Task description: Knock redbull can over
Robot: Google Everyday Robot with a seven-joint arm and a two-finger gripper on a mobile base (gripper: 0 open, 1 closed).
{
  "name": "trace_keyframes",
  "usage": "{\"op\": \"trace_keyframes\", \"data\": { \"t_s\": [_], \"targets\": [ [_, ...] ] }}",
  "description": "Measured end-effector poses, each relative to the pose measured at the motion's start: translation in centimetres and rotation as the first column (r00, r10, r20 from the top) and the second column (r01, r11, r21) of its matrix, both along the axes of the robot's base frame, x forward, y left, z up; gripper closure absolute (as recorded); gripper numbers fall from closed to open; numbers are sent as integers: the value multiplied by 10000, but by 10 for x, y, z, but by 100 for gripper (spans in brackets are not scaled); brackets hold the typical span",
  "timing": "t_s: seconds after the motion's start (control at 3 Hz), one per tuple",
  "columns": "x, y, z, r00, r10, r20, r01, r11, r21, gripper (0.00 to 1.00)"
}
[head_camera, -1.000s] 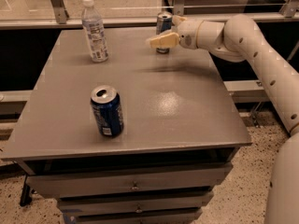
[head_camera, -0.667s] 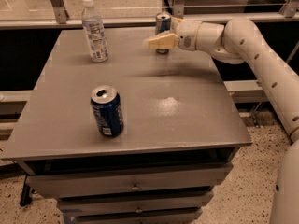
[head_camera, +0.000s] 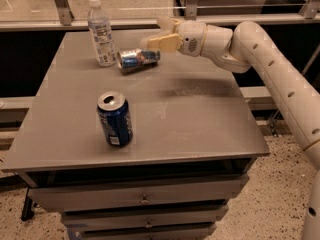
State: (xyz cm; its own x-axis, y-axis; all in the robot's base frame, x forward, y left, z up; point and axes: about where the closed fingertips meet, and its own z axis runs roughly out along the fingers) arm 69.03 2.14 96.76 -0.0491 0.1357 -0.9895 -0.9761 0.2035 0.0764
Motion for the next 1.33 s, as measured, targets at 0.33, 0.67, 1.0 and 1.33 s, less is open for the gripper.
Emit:
{"op": "trace_keyframes", "data": {
  "t_s": [0.33,0.67,1.0,1.33],
  "targets": [
    [-3,-5,-3,9999,-94,81,95,9998,-150,0],
    [5,-31,-10,9961,-689,553,726,9949,-697,0],
    [15,-71,-14,9810,-1371,1371,1570,9766,-1471,0],
    [25,-116,-13,9536,-1877,2356,2394,9470,-2143,0]
  ]
}}
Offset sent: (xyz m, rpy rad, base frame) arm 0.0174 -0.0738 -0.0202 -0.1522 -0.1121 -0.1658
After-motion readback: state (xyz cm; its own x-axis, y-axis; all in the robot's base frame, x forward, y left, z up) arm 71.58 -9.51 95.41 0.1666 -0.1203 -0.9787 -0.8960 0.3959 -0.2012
